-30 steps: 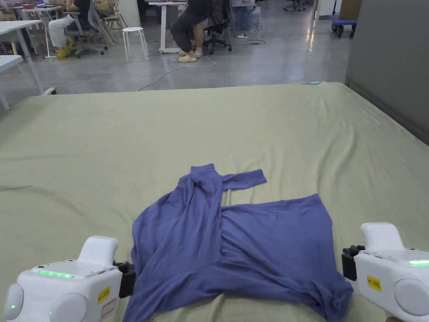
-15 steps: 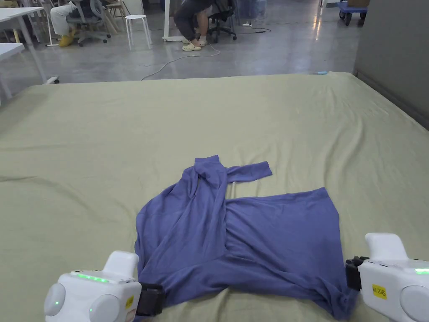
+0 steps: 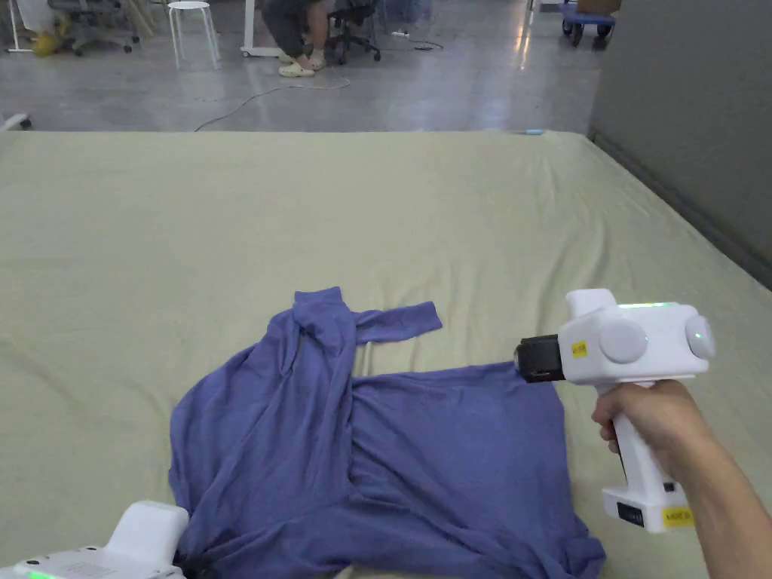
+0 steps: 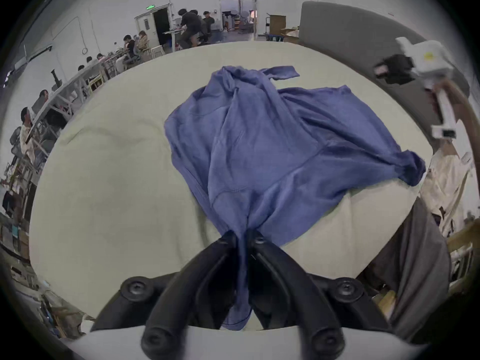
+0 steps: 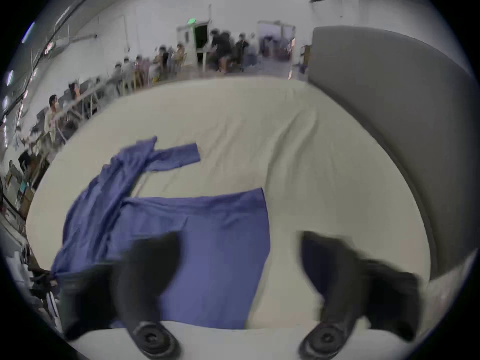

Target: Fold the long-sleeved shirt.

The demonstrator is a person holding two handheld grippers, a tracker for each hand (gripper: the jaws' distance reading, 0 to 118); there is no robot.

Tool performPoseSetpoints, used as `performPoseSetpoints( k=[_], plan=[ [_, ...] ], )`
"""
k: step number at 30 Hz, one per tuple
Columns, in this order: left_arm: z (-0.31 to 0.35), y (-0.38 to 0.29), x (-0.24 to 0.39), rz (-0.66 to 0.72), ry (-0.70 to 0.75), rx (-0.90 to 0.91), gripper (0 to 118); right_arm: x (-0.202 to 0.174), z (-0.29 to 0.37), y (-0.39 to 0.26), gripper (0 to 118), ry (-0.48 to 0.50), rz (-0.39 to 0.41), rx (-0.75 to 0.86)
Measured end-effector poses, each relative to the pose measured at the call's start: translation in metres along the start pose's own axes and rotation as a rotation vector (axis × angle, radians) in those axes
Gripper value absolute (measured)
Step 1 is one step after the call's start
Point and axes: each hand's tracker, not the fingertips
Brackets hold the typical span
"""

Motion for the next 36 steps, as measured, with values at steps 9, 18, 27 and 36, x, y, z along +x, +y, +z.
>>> performPoseSetpoints(
  k=[9, 18, 27, 36],
  plan=[
    [-0.003, 0.003, 0.000, -0.024, 0.039, -0.024, 5, -0.003, -0.107, 0.031, 101, 0.017, 0.069, -0.290],
    [-0.006, 0.015, -0.006, -0.003, 0.027, -0.026, 5, -0.029, -0.095, 0.018, 0, -0.015, 0.087, -0.244],
    [0.038, 0.111, -0.035, 0.020, 0.018, 0.208, 5, 0.012, 0.049, 0.105, 0, 0.023, 0.070, 0.120],
    [0.148, 0.324, -0.073, 0.045, 0.081, 0.571, 5, 0.038, 0.253, 0.271, 0, -0.097, 0.001, 0.542]
  ],
)
